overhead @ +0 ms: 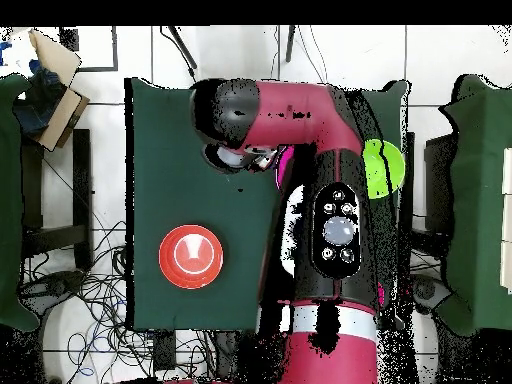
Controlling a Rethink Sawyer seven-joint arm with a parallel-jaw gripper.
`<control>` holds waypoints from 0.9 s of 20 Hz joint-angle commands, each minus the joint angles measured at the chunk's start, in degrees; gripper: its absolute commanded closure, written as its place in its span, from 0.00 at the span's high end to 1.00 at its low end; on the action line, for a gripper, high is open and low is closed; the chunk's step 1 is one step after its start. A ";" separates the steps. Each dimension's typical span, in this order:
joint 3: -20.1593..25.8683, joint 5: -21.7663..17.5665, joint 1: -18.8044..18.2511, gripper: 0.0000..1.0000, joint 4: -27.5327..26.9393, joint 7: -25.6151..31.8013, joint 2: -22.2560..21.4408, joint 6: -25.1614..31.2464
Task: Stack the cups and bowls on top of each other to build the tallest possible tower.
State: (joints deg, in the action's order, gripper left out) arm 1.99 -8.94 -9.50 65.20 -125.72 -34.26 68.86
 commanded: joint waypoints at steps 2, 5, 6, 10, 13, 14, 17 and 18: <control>1.25 1.68 2.71 1.00 -0.23 -9.92 4.63 -3.14; 0.84 2.25 2.77 1.00 -1.10 -9.40 4.65 -2.68; 0.78 2.41 2.74 1.00 -1.62 -9.22 4.84 -2.58; 0.66 3.20 2.25 1.00 -3.74 -7.88 5.24 -1.21; 0.39 3.90 2.17 1.00 -3.38 -7.39 4.52 -0.95; 0.33 4.18 2.16 1.00 -3.57 -7.36 4.38 -0.66; 0.22 4.84 2.01 1.00 -4.36 -7.02 3.99 0.59; 0.19 5.05 1.93 1.00 -4.66 -6.87 3.90 1.01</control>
State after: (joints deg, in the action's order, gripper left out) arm 0.51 -4.87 -6.96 62.13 -125.72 -32.44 68.12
